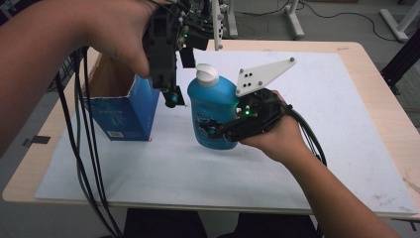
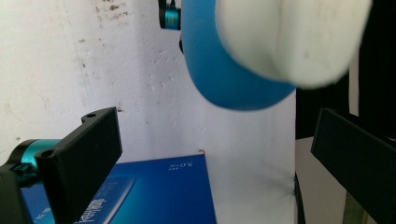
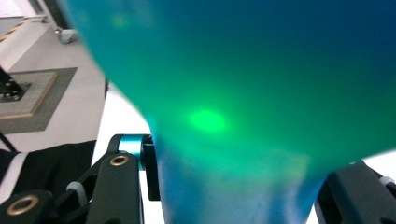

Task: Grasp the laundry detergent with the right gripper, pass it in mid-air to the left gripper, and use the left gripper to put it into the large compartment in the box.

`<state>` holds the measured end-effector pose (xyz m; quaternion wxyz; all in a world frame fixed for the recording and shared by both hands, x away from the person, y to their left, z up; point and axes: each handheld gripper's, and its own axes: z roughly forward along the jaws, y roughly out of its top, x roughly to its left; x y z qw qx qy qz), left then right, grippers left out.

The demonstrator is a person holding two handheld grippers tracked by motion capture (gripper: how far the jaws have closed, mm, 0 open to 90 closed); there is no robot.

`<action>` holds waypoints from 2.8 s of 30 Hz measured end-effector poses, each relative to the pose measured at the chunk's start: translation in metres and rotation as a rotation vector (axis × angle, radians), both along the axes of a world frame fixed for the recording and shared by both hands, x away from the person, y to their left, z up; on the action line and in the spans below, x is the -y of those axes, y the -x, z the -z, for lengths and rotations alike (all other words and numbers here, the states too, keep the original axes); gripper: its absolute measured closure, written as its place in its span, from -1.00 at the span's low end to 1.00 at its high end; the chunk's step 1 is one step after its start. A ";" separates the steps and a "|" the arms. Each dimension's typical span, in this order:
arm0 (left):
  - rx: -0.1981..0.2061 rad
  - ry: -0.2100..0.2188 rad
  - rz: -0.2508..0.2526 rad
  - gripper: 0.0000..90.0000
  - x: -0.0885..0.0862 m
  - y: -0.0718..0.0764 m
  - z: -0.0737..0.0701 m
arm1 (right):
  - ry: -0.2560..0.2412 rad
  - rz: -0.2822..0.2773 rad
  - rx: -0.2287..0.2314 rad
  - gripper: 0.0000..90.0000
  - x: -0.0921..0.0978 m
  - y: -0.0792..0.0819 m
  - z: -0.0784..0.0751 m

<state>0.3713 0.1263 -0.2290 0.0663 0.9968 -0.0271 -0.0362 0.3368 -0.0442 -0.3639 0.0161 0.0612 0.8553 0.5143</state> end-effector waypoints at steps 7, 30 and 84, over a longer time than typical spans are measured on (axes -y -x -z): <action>0.003 -0.003 0.006 -0.96 0.005 0.004 -0.004 | 0.022 -0.052 -0.014 0.03 -0.009 -0.008 -0.012; 0.005 -0.034 -0.033 -0.96 0.021 0.012 -0.003 | 0.004 -0.107 -0.056 0.03 -0.025 -0.014 -0.019; 0.027 -0.078 -0.046 -0.41 0.030 0.012 -0.001 | -0.019 -0.103 -0.057 0.04 -0.026 -0.015 -0.018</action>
